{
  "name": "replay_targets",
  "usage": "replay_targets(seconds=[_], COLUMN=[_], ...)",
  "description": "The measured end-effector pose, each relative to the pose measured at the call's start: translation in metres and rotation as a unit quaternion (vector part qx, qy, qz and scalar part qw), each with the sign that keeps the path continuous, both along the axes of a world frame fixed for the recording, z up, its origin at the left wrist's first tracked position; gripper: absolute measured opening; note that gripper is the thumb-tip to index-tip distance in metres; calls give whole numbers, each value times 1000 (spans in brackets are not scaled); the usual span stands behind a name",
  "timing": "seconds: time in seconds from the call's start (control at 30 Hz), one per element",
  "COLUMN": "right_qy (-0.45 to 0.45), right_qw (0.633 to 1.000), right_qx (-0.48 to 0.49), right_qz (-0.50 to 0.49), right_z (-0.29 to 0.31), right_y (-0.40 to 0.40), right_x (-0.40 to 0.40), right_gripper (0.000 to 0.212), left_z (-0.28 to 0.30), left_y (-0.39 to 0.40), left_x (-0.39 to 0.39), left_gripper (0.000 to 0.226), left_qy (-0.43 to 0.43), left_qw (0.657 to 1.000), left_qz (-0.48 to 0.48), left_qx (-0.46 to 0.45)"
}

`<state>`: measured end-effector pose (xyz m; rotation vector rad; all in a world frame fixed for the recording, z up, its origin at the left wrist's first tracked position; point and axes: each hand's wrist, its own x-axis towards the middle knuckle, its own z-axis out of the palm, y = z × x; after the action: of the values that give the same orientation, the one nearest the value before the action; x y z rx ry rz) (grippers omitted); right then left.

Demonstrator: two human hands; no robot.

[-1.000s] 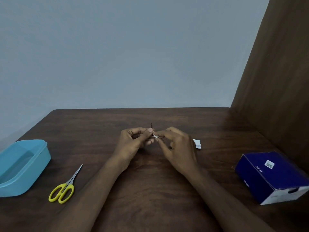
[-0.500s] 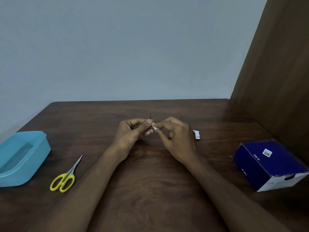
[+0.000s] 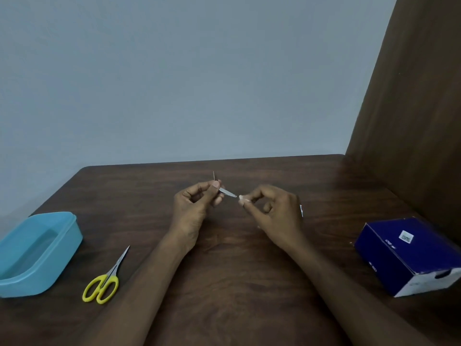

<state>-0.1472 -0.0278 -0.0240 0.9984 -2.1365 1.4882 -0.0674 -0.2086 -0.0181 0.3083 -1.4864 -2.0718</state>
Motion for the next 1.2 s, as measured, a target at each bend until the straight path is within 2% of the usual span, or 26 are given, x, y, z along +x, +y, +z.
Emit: replay_targets(seconds=[0.1,0.23,0.4,0.47,0.53,0.7,0.87,0.97,1.2], right_qy=[-170,-279,-353,-389,-397,-332,-334,-346,-330], right_qw=[982,945,911,890,888,929,925,917,927], right_qx=[-82,-155,-180,-194,-178,-87,-52,-48,-59], right_qz=[10,74,114,138,151,136,173,192,168], right_z=[1,-2,1,5,4,-6,-8,-8,-12], right_y=[-3,-6,-8,-8,-8,-8,-4,-6,-7], right_x=[-4,-8,-7,-6,-6,-11,-14,-11,-17], right_gripper=[16,2,36,34,29,33,39,29,29], left_z=[3,3,0,0,-2,-7,-6,-9,-8], left_y=[3,8,9,10,9,8,6,4,3], left_x=[0,0,3,3,3,3,6,7,8], left_gripper=[24,24,27,28,27,19,21,21,17], left_qy=[29,40,52,54,50,34,42,31,-8], left_qw=[999,999,996,993,986,973,967,963,914], left_qz=[4,-16,-22,-17,-7,-9,-1,14,52], left_qx=[40,13,-63,-108,-156,-228,-251,-266,-403])
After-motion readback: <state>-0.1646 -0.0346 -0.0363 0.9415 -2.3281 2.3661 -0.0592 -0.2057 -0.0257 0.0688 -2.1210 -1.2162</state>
